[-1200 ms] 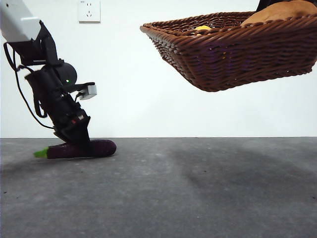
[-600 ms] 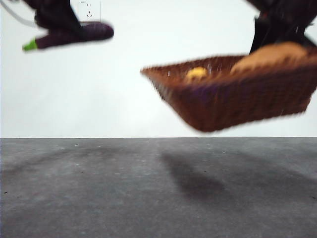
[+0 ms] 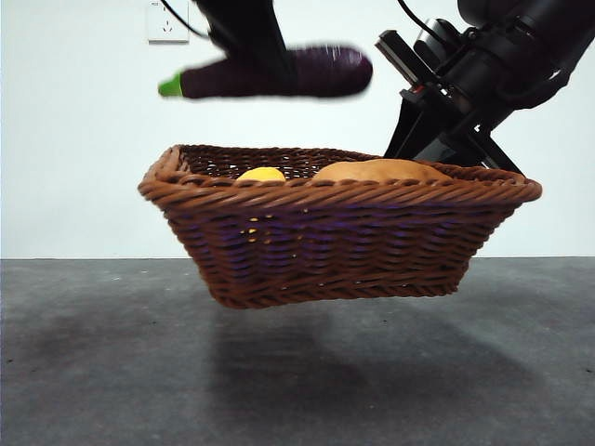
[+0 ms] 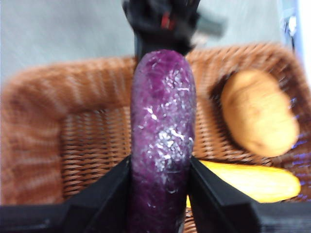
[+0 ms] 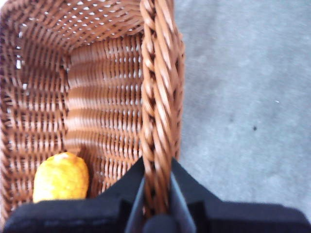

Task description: Help me put the vegetables on the table into the basket

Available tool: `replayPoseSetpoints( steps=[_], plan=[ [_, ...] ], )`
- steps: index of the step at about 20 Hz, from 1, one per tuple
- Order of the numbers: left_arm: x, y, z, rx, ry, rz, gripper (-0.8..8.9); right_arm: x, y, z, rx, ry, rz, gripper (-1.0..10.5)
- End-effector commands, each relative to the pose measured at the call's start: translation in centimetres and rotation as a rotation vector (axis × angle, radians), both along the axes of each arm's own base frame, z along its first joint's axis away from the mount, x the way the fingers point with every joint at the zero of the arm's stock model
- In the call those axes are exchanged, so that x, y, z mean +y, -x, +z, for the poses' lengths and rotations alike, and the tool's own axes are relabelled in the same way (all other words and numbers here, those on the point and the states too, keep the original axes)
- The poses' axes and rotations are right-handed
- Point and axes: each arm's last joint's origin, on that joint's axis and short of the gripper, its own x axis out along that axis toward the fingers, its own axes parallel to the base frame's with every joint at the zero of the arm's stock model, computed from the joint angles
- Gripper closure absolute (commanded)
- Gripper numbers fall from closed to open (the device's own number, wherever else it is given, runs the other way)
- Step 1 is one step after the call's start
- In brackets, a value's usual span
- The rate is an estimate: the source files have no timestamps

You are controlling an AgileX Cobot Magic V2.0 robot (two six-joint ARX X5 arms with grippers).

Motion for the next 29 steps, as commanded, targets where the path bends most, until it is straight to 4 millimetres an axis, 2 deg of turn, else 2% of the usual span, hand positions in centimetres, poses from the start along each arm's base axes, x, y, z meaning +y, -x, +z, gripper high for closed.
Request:
replayPoseSetpoints(
  steps=[1, 4, 9, 12, 14, 15, 16, 17, 21, 23, 24, 28, 29],
  plan=[
    [-0.8, -1.1, -2.2, 0.020, -0.088, -0.002, 8.21, 0.3, -0.1, -0.1, 0.007, -0.021, -0.002, 9.6],
    [-1.1, -2.4, -4.1, 0.029, -0.123, -0.013, 8.21, 0.3, -0.1, -0.1, 0.003, -0.024, -0.003, 9.6],
    [-2.4, -3.0, -5.6, -0.052, -0.160, -0.180, 8.22, 0.3, -0.3, 0.1, -0.021, -0.036, -0.005, 9.6],
    [-2.6, -3.3, -5.8, -0.069, -0.157, -0.177, 8.21, 0.4, -0.3, 0.2, -0.028, -0.038, -0.004, 9.6],
    [-2.7, -3.1, -5.8, -0.011, -0.104, -0.147, 7.93, 0.4, -0.4, 0.3, -0.042, -0.046, -0.006, 9.6],
    [-2.8, -3.1, -5.8, 0.018, -0.077, -0.129, 6.74, 0.4, -0.4, 0.3, -0.040, -0.045, -0.006, 9.6],
    [-2.7, -3.1, -5.8, 0.026, -0.082, -0.107, 4.98, 0.4, -0.4, 0.3, -0.038, -0.045, -0.006, 9.6],
    [-2.7, -3.2, -5.8, 0.035, -0.077, -0.084, 3.94, 0.4, -0.4, 0.3, -0.038, -0.045, -0.007, 9.6],
    [-2.2, -3.4, -5.7, 0.052, -0.088, -0.040, 3.97, 0.4, -0.4, 0.2, -0.024, -0.045, -0.013, 9.6],
    [-1.2, -3.3, -4.9, 0.068, -0.085, 0.019, 3.97, 0.3, -0.3, 0.1, -0.018, -0.032, -0.022, 9.6],
    [-0.5, -3.2, -3.9, 0.056, -0.061, 0.050, 3.97, 0.2, -0.4, 0.1, -0.022, -0.020, -0.037, 9.6],
    [3.7, -0.9, 2.6, -0.026, 0.105, 0.258, 4.07, 0.0, -0.7, 0.3, -0.046, -0.009, -0.081, 9.6],
    [5.3, 0.3, 4.4, -0.035, 0.144, 0.320, 4.59, -0.5, -0.9, 0.4, -0.041, -0.013, -0.099, 9.6]
  ],
)
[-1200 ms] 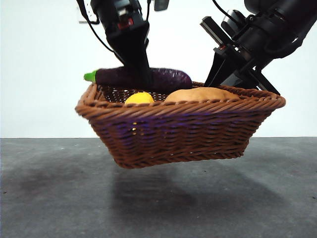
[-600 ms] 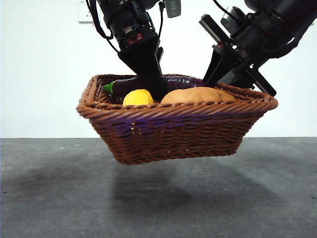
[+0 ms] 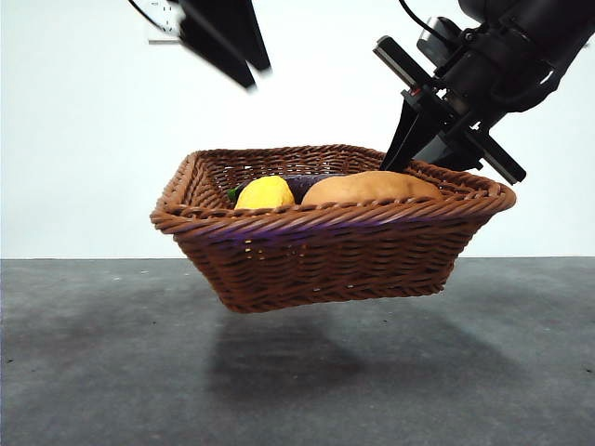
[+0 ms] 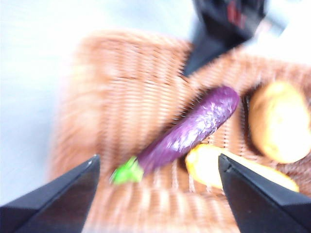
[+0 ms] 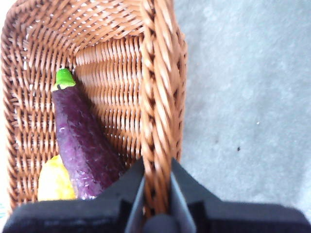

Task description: Help me put the vegetables on the table into the basket

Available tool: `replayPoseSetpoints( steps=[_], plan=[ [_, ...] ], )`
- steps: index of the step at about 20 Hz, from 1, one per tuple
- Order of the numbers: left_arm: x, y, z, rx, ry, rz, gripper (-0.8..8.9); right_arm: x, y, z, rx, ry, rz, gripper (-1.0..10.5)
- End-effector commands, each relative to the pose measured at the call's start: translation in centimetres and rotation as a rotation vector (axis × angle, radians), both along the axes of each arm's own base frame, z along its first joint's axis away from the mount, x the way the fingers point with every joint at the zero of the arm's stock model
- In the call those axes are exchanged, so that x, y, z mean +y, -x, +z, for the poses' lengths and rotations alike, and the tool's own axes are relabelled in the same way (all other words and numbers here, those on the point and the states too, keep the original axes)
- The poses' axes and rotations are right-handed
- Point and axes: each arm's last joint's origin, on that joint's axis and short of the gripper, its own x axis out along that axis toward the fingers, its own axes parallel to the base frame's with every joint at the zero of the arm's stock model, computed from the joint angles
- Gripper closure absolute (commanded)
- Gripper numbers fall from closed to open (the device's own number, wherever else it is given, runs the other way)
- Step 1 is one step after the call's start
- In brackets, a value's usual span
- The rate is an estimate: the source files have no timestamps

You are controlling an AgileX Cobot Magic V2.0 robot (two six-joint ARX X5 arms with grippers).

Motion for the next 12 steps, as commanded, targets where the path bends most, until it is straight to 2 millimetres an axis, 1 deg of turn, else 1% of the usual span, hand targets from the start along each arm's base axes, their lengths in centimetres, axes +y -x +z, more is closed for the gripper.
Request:
replayPoseSetpoints(
  steps=[1, 2, 3, 5, 6, 8, 10, 12],
  plan=[
    [2.6, 2.0, 2.7, 0.004, 0.079, 0.123, 6.17, -0.8, -0.5, 0.3, 0.013, -0.034, -0.035, 9.6],
    [4.2, 3.3, 4.4, -0.031, 0.119, 0.171, 8.38, -1.9, -0.8, 0.8, 0.014, -0.044, -0.062, 9.6],
    [5.4, 4.5, 5.6, -0.059, 0.154, 0.209, 8.21, -3.1, -1.1, 1.3, 0.016, -0.034, -0.083, 9.6],
    [7.3, 6.8, 7.5, -0.110, 0.208, 0.262, 8.21, -5.7, -1.5, 2.2, 0.029, 0.029, -0.108, 9.6],
    [8.0, 7.7, 8.2, -0.130, 0.232, 0.286, 8.21, -7.0, -1.7, 2.6, 0.032, 0.055, -0.142, 9.6],
    [8.9, 9.3, 9.2, -0.168, 0.257, 0.298, 8.21, -9.1, -2.0, 2.6, 0.026, 0.073, -0.210, 9.6],
    [9.2, 10.0, 9.6, -0.182, 0.271, 0.303, 8.21, -10.2, -2.3, 2.1, 0.035, 0.098, -0.231, 9.6],
    [9.2, 10.0, 9.5, -0.172, 0.274, 0.309, 8.21, -10.7, -2.8, 1.2, 0.048, 0.151, -0.247, 9.6]
  ],
)
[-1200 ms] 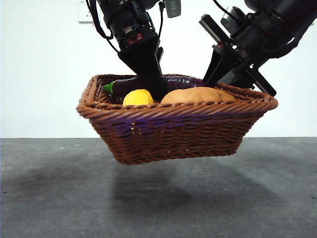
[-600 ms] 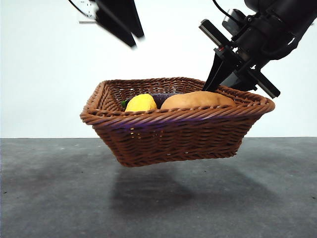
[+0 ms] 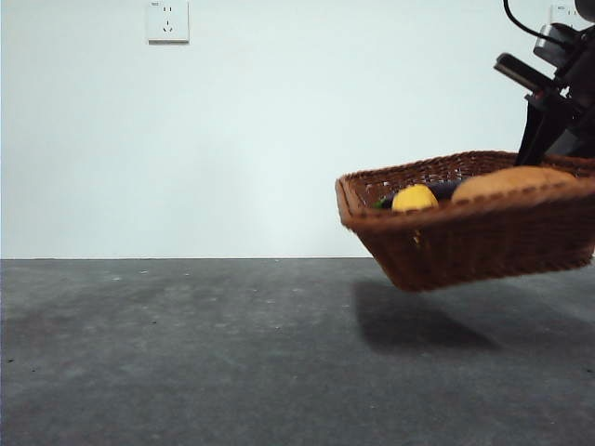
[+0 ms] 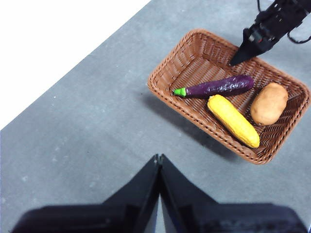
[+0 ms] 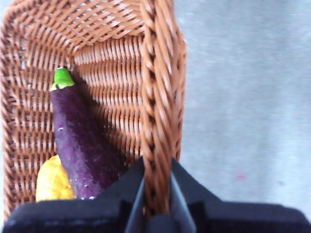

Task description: Help me put the vegetables on the table into the basket

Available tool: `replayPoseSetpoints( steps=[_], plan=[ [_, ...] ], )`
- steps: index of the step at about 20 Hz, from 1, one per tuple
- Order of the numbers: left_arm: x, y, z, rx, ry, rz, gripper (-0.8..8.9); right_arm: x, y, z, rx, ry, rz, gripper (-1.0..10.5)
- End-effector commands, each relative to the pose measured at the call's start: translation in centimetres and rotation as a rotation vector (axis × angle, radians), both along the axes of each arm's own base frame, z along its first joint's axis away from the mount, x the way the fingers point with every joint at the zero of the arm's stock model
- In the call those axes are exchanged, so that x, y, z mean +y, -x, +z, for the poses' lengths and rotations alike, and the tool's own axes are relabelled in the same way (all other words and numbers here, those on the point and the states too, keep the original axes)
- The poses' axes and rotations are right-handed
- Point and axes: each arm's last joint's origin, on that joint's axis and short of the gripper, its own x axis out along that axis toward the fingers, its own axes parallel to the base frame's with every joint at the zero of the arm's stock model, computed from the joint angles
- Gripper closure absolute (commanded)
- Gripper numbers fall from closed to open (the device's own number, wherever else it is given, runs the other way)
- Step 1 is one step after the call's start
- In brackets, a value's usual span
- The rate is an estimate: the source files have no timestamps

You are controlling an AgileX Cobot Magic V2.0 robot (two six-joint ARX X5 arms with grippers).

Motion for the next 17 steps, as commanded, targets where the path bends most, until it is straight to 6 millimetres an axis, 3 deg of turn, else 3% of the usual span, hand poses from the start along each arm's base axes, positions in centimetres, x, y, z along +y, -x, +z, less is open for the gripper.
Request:
replayPoseSetpoints(
  steps=[1, 7, 11, 17],
  plan=[
    [0.0, -0.2, -0.2, 0.027, 0.006, 0.006, 8.21, -0.3, -0.8, -1.1, 0.014, 0.028, 0.017, 9.6],
    [0.0, 0.0, -0.4, 0.050, -0.004, 0.009, 8.21, -0.4, -3.0, -6.2, 0.143, 0.083, 0.022, 9.6],
    [0.0, 0.0, -0.4, 0.050, -0.004, 0.008, 8.21, -0.7, -3.3, -6.9, 0.150, 0.188, -0.001, 9.6],
    [0.0, 0.0, -0.4, 0.052, -0.004, 0.009, 8.21, -0.7, -3.9, -8.7, 0.182, 0.214, -0.004, 9.4]
  ],
)
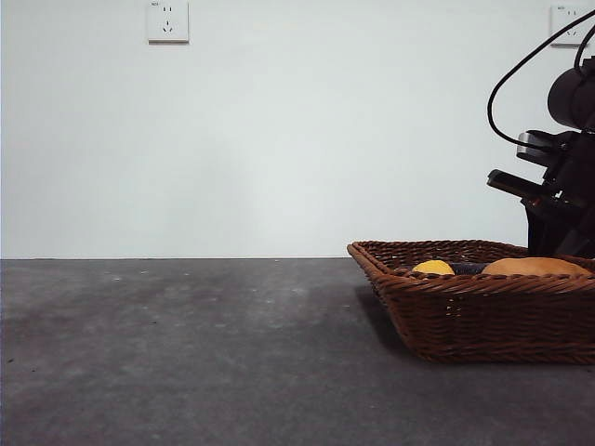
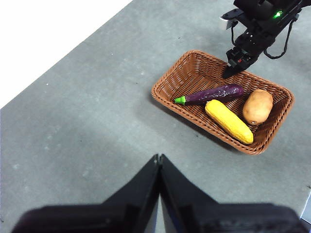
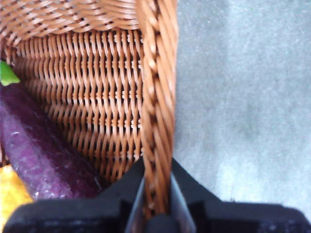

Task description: Help me put the vegetables on the table into the basket

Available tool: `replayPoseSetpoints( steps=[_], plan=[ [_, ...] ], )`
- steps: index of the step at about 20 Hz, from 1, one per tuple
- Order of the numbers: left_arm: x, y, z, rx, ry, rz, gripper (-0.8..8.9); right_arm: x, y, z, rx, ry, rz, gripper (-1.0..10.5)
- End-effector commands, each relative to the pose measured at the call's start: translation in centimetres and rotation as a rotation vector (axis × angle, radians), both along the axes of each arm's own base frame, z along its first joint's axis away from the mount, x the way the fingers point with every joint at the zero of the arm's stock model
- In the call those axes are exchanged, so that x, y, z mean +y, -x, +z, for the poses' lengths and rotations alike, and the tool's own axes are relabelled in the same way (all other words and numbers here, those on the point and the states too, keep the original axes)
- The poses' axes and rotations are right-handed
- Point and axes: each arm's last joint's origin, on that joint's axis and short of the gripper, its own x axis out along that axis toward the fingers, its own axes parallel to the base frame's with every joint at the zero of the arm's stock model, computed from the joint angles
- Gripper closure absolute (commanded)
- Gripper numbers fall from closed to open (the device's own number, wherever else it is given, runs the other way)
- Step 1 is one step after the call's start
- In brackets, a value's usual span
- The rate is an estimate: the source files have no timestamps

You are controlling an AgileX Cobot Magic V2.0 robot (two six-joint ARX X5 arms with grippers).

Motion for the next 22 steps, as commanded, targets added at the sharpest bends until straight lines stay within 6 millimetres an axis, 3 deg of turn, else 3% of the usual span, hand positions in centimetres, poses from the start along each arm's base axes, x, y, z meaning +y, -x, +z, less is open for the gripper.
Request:
replayPoseSetpoints(
  steps=[1, 5, 6, 9, 15, 20, 22],
  plan=[
    [0.0, 0.0, 0.0, 0.005, 0.007, 0.002, 8.21, -0.2, -0.4, -1.1, 0.013, 0.055, -0.007, 9.0],
    [0.0, 0.0, 0.0, 0.004, 0.007, 0.002, 8.21, -0.2, -0.3, -1.0, 0.016, 0.059, -0.007, 4.7],
    [0.0, 0.0, 0.0, 0.004, 0.007, 0.002, 8.21, -0.2, -0.3, -0.8, 0.009, 0.060, -0.007, 4.4],
    [0.0, -0.2, -0.1, 0.005, 0.007, 0.002, 8.21, -0.2, 0.1, 1.2, -0.056, 0.067, 0.001, 4.4],
    [0.0, -0.2, -0.1, 0.006, 0.006, 0.002, 8.21, -0.3, 2.6, 7.5, -0.201, 0.068, -0.007, 4.4],
    [0.0, -0.2, -0.1, 0.011, 0.009, 0.006, 8.21, 0.0, 7.8, 11.6, -0.150, 0.005, 0.034, 4.5],
    [0.0, -0.2, -0.1, 0.008, 0.010, 0.006, 8.21, 0.1, 10.5, 12.4, -0.063, -0.056, 0.094, 5.6]
  ],
)
